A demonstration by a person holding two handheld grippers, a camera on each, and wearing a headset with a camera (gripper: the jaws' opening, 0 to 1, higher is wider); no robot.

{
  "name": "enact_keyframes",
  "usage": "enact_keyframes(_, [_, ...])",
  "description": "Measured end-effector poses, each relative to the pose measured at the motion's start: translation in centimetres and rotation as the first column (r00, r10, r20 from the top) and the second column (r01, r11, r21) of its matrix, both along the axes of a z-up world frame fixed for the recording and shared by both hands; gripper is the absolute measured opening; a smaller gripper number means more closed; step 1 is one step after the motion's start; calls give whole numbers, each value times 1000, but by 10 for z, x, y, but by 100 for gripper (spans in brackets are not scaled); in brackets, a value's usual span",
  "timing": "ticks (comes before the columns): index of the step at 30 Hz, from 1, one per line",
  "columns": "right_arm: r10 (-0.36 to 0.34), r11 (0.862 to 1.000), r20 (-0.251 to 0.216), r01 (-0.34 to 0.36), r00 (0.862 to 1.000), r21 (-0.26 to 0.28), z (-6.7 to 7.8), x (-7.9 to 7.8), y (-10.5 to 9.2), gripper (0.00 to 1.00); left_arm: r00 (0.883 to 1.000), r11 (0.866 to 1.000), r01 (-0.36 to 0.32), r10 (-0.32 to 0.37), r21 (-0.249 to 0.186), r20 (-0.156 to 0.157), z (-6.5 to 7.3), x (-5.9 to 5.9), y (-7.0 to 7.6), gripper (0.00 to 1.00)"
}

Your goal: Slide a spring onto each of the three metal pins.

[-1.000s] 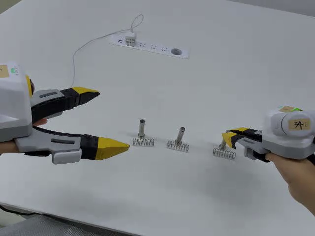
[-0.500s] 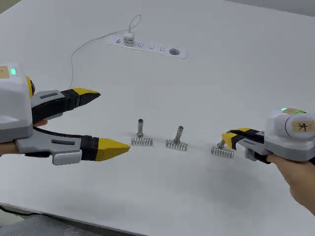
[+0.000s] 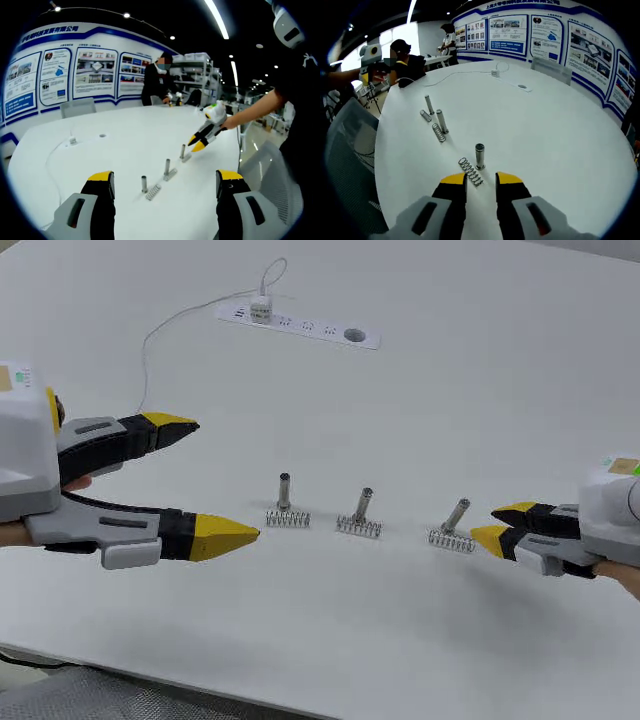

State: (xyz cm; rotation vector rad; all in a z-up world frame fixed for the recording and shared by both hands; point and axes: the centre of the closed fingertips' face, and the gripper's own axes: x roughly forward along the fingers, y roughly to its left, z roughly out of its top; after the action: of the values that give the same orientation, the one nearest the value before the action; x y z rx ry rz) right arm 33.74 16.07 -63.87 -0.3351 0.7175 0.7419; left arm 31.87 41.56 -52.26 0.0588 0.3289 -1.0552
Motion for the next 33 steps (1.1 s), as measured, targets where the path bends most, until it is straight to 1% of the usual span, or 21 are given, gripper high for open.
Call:
enact_keyframes(2, [60,997,-2,-60,998,-45,-6,-2,3,23,1000,1000,1,-1,2,-3,-1,0,-1,85])
enact_keyframes(4, [134,986,-19,-135,991,-100,-14,-3,6,23,1000,1000,3,-3,6,-6,-2,1,-2,85])
enact_keyframes(6, [190,970,-16,-190,982,-150,-19,0,8,23,1000,1000,5,-5,9,-7,-2,1,-3,85])
enact_keyframes(7, [215,964,-19,-215,976,-154,-21,0,11,23,1000,1000,6,-5,10,-7,-2,2,-3,85])
enact_keyframes(8, [242,959,-30,-243,970,-148,-24,1,14,23,1000,1000,7,-7,11,-8,-2,2,-3,85])
enact_keyframes(14, [302,939,-76,-310,950,-150,-35,1,19,23,1000,1000,0,0,18,-15,-4,4,-1,85])
enact_keyframes(15, [306,939,-86,-315,948,-137,-34,-1,20,22,1000,1000,-1,1,20,-15,-4,4,-1,85])
enact_keyframes(16, [298,943,-83,-307,951,-129,-33,2,18,22,1000,1000,-2,2,22,-17,-5,4,0,85])
enact_keyframes(17, [301,942,-85,-310,950,-130,-33,2,17,22,1000,1000,-3,3,23,-18,-5,4,0,85])
enact_keyframes(21, [289,950,-109,-299,951,-93,-33,2,16,22,1000,1000,-4,5,28,-23,-7,3,0,85])
enact_keyframes(24, [300,949,-128,-310,945,-65,-34,-2,18,19,1000,1000,-4,4,25,-25,-7,2,-1,85])
enact_keyframes(25, [304,947,-123,-313,945,-69,-34,-2,19,18,1000,1000,-3,4,24,-26,-7,2,-1,85])
enact_keyframes(28, [309,945,-129,-319,942,-69,-34,-2,19,18,1000,1000,-2,3,24,-24,-7,2,-2,85])
enact_keyframes(29, [316,942,-128,-327,940,-73,-34,-3,20,17,1000,1000,-1,2,25,-24,-7,2,-2,85])
enact_keyframes(30, [323,940,-129,-333,938,-72,-34,-3,20,16,1000,1000,0,0,26,-23,-6,2,-3,85])
enact_keyframes(33, [325,938,-129,-336,937,-79,-34,-6,22,12,1000,1000,4,-4,22,-22,-5,1,-4,85])
